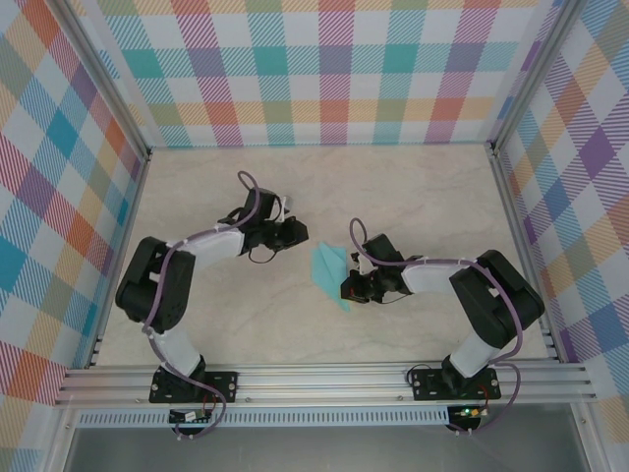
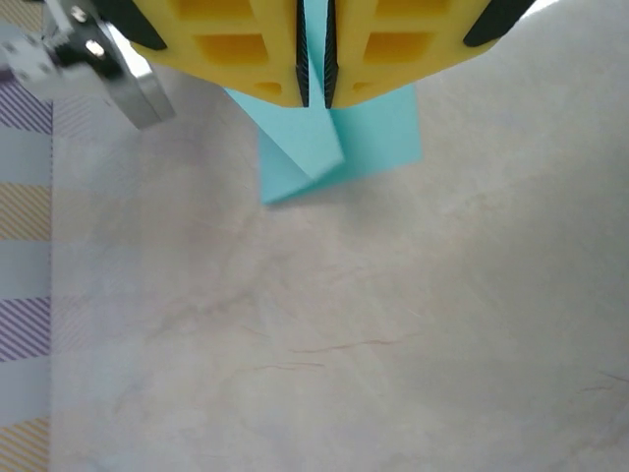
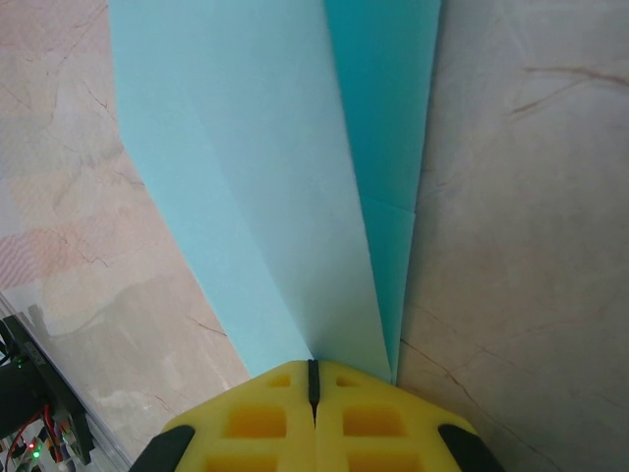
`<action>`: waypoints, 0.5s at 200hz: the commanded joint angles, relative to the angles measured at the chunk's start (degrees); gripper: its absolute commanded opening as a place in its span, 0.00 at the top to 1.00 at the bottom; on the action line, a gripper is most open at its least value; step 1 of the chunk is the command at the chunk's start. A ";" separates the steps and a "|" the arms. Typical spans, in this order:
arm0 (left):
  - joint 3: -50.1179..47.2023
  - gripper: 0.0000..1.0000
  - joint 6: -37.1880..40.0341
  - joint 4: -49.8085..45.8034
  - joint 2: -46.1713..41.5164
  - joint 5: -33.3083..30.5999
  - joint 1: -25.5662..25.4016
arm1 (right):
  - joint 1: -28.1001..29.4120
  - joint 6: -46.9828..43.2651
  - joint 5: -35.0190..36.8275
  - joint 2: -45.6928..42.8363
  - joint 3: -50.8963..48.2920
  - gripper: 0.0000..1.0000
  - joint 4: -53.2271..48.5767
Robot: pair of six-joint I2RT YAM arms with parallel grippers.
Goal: Fold a paper plane with a square sheet of paper (fold left side to right side)
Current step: Fourth fold the wing at the center of the table.
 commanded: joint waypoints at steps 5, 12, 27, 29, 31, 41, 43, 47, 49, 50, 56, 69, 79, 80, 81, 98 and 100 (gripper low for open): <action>-4.22 0.86 0.21 1.64 -2.43 -0.63 -5.72 | 0.38 -1.57 4.10 2.68 -2.31 1.00 -11.47; -4.91 0.86 -0.41 2.70 -2.34 -0.75 -7.40 | 0.33 -1.57 4.10 2.78 -2.33 1.00 -11.41; -5.52 0.86 -1.71 5.30 -1.01 -0.16 -10.50 | 0.34 -1.66 4.27 2.85 -2.20 1.00 -11.72; -5.54 0.86 -1.88 5.71 -0.78 -0.02 -10.88 | 0.38 -1.70 4.27 2.86 -2.21 1.00 -11.73; -5.48 0.86 -2.06 6.06 -0.64 0.04 -11.17 | 0.41 -1.73 4.28 2.91 -2.23 1.00 -11.77; -5.25 0.86 -2.52 7.00 0.58 0.06 -12.44 | 0.33 -1.79 4.30 3.00 -2.15 1.00 -11.83; -5.19 0.87 -2.53 7.13 0.83 0.02 -12.69 | 0.33 -1.84 4.28 3.01 -2.07 1.00 -11.87; -4.95 0.87 -2.64 7.29 1.29 -0.12 -13.00 | 0.36 -1.85 4.30 2.97 -2.08 1.00 -11.92; -4.85 0.87 -2.76 7.33 1.55 -0.22 -13.11 | 0.34 -1.86 4.28 3.00 -2.09 1.00 -11.91; -4.80 0.87 -2.77 7.34 1.62 -0.24 -13.19 | 0.33 -1.89 4.28 2.96 -2.09 1.00 -11.91; -4.61 0.87 -2.95 7.41 2.36 -0.54 -13.35 | 0.33 -1.85 4.28 3.00 -2.02 1.00 -11.97; -4.19 0.88 -3.57 8.48 3.76 -0.04 -13.61 | 0.39 -1.88 4.21 2.89 -2.08 1.00 -12.05; -3.80 0.88 -3.94 9.04 4.86 0.57 -13.92 | 0.37 -1.98 4.32 2.91 -1.97 1.00 -12.13; -3.75 0.88 -3.98 9.07 4.95 0.64 -13.94 | 0.35 -1.95 4.30 2.92 -1.99 1.00 -12.11; -3.73 0.88 -4.00 9.09 4.99 0.67 -14.00 | 0.34 -1.93 4.29 2.92 -1.95 1.00 -12.14; -2.94 0.89 -3.95 8.84 6.38 1.01 -14.61 | 0.33 -2.01 4.28 2.94 -1.70 1.00 -12.19; -2.85 0.89 -3.98 8.88 6.43 0.98 -14.72 | 0.39 -2.01 4.28 2.99 -1.67 1.00 -12.24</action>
